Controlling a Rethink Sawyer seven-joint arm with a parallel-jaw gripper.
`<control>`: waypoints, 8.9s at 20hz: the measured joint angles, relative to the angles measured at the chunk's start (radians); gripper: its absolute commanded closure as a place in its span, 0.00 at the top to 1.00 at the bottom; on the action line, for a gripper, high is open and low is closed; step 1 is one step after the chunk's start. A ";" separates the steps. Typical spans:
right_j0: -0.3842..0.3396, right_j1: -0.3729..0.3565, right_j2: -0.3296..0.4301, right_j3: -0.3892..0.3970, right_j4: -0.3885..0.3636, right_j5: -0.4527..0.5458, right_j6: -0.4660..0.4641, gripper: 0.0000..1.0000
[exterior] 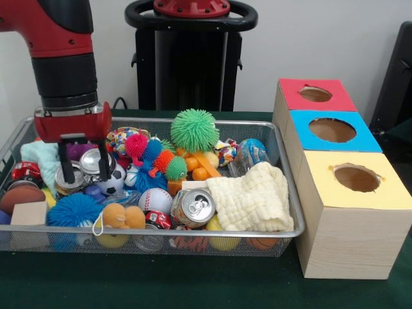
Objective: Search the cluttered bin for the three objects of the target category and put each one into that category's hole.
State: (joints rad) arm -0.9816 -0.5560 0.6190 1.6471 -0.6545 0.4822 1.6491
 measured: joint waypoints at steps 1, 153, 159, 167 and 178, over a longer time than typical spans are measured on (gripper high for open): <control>0.006 0.003 -0.009 0.000 -0.001 -0.007 0.000 1.00; 0.319 0.202 -0.436 -0.052 0.199 -0.469 0.000 1.00; 0.321 0.208 -0.456 0.008 0.200 -0.617 0.000 1.00; 0.318 0.188 -0.461 0.066 0.200 -0.684 0.000 0.00; 0.296 0.165 -0.460 0.091 0.200 -0.683 0.000 0.00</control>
State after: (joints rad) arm -0.6856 -0.3908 0.1593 1.7385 -0.4545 -0.2013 1.6491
